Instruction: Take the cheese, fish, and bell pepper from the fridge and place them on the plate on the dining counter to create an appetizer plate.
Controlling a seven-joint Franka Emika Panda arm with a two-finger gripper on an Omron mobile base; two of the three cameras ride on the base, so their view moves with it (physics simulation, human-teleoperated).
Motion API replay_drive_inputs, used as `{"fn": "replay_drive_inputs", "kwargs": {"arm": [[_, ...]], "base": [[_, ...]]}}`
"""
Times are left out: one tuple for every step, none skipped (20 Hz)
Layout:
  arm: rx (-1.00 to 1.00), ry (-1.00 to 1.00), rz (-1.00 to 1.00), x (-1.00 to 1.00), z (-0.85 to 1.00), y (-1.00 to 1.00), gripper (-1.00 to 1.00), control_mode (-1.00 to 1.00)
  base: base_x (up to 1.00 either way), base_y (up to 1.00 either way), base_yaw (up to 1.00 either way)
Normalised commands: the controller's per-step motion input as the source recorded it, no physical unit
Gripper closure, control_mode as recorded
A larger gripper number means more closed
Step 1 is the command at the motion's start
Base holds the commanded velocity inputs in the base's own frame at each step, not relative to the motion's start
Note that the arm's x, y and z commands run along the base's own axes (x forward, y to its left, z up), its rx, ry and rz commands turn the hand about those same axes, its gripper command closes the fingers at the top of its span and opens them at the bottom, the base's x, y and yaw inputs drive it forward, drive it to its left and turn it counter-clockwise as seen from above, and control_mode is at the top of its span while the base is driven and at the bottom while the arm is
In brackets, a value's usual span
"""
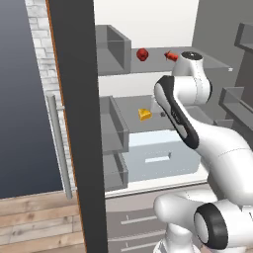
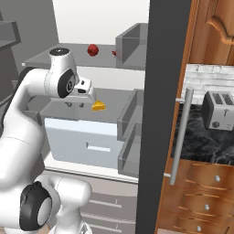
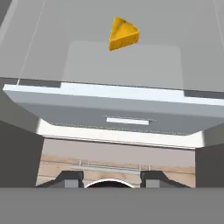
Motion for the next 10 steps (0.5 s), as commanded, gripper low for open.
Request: {"fn": "replay_drive_inputs", "kwargs": {"arm": [[0.00, -0.01, 0.00, 0.00, 0.00, 0.00, -1.00, -1.00], [0.00, -0.13, 0.00, -0.17, 0.00, -0.16, -1.00, -1.00], [0.00, -0.15, -0.03, -0.16, -0.01, 0.00, -1.00, -1.00], [0.00, -0.16, -0.06, -0.30, -0.13, 0.00, -1.00, -1.00], [0.00, -0.18, -0.07, -0.32, -0.21, 0.00, -1.00, -1.00], [0.00, -0.18, -0.11, -0.24, -0.23, 0.00, -1.00, -1.00], [0.01, -0.17, -0.11, -0.21, -0.24, 0.00, -1.00, -1.00], [0.03, -0.13, -0.09, -0.12, -0.29, 0.00, -1.00, -1.00], [0.03, -0.13, -0.09, -0.04, -0.30, 0.00, -1.00, -1.00], [0.04, -0.16, -0.09, -0.07, -0.27, 0.00, -1.00, -1.00]], "base": [[0.00, 0.00, 0.00], [0.00, 0.00, 0.00], [0.00, 0.00, 0.00], [0.00, 0.00, 0.00], [0.00, 0.00, 0.00], [0.00, 0.00, 0.00], [0.00, 0.00, 0.00], [0.00, 0.00, 0.00], [0.00, 0.00, 0.00], [0.00, 0.00, 0.00]]}}
